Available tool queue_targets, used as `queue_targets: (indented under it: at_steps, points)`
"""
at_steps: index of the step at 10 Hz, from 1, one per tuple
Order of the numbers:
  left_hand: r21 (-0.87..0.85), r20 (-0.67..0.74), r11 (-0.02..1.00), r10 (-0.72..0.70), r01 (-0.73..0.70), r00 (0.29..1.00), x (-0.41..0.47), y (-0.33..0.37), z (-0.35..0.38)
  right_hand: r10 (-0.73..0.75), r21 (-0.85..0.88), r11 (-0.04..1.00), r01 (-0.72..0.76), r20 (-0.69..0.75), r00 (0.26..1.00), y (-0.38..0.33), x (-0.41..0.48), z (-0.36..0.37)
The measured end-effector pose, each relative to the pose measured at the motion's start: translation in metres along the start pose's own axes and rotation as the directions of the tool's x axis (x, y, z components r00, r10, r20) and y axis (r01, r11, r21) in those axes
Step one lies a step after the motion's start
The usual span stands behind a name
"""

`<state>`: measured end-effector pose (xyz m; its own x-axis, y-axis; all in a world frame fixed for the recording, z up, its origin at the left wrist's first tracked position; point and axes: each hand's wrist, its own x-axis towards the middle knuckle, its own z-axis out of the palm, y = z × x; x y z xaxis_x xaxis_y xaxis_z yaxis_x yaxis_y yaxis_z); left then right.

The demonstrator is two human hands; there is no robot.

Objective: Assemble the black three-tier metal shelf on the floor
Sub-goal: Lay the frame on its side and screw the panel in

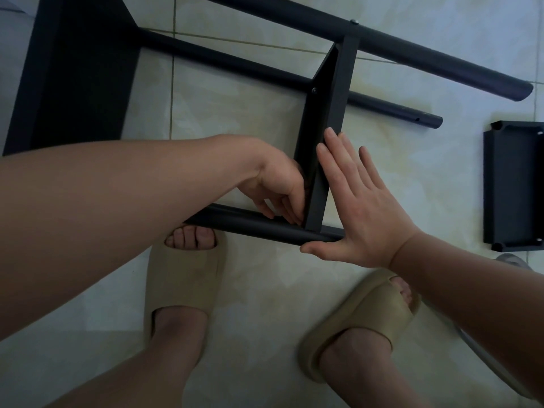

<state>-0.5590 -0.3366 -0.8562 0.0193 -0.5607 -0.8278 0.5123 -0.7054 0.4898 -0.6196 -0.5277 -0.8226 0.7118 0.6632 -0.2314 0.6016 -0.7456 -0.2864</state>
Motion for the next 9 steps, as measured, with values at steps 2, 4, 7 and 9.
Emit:
queue_targets:
  at_steps: [2, 4, 7, 9]
  points:
    - [-0.051, 0.008, 0.998, 0.049, -0.048, 0.999, 0.002, -0.005, 0.001, -0.005, -0.002, 1.000, 0.005, -0.007, 1.000, 0.001, 0.000, 0.001]
    - [-0.104, -0.017, 0.984, 0.144, -0.145, 0.989, 0.003, -0.014, 0.006, -0.004, 0.009, 1.000, 0.004, -0.008, 1.000, 0.001, 0.000, 0.002]
    - [0.024, -0.011, 1.000, 0.004, -0.004, 1.000, -0.001, -0.005, 0.003, -0.012, 0.011, 1.000, 0.012, -0.027, 1.000, 0.001, 0.000, 0.003]
    - [0.033, -0.037, 0.999, 0.005, -0.004, 0.999, -0.003, 0.005, 0.003, -0.009, 0.007, 1.000, 0.009, -0.020, 1.000, 0.002, 0.000, 0.002]
